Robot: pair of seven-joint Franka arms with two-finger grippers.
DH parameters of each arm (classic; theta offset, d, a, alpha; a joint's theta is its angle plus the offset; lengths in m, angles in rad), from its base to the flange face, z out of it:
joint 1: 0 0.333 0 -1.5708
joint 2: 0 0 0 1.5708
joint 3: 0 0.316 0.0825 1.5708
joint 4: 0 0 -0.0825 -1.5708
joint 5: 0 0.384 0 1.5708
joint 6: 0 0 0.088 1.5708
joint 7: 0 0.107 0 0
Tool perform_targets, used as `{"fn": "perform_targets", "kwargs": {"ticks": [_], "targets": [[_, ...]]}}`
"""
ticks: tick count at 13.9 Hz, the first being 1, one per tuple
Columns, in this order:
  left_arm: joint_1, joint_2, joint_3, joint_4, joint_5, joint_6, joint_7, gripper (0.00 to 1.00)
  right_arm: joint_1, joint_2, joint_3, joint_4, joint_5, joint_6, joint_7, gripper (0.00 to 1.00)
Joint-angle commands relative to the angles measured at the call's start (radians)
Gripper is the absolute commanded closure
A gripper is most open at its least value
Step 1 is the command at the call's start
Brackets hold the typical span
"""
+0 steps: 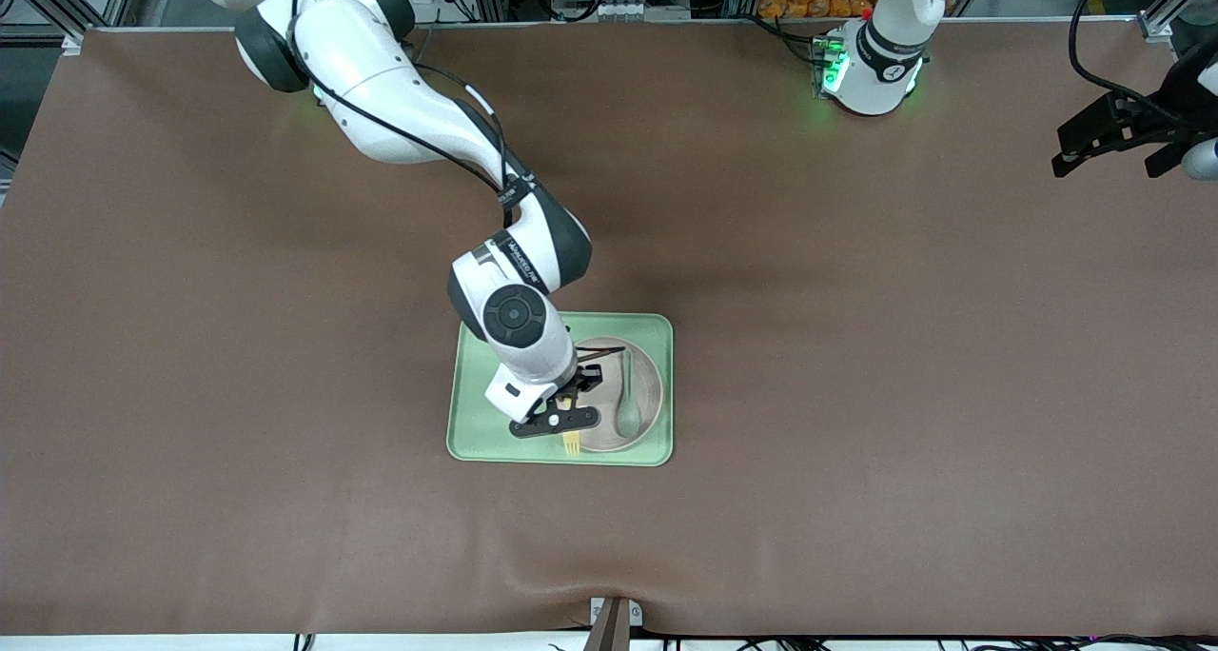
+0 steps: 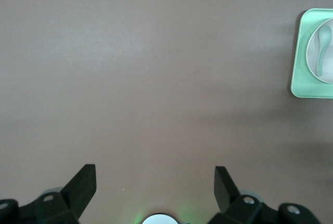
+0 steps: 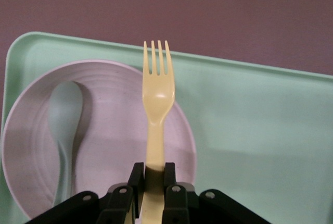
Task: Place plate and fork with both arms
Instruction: 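Carry the fork with the right gripper beside the plate on the tray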
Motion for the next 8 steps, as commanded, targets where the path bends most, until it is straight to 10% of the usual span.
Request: {"fn": "perform_targets", "kwargs": {"ticks": [1,8], "targets": [[0.002,-0.017,-0.009,-0.002,0.016,-0.013,-0.009,0.00,-0.043,-0.024,0.005,-0.011,0.008,-0.046,-0.034,0.89],[-0.001,-0.017,-0.014,-0.003,0.018,-0.013,-0.009,0.00,-0.092,-0.056,0.001,-0.147,-0.003,-0.019,-0.113,0.86]]}}
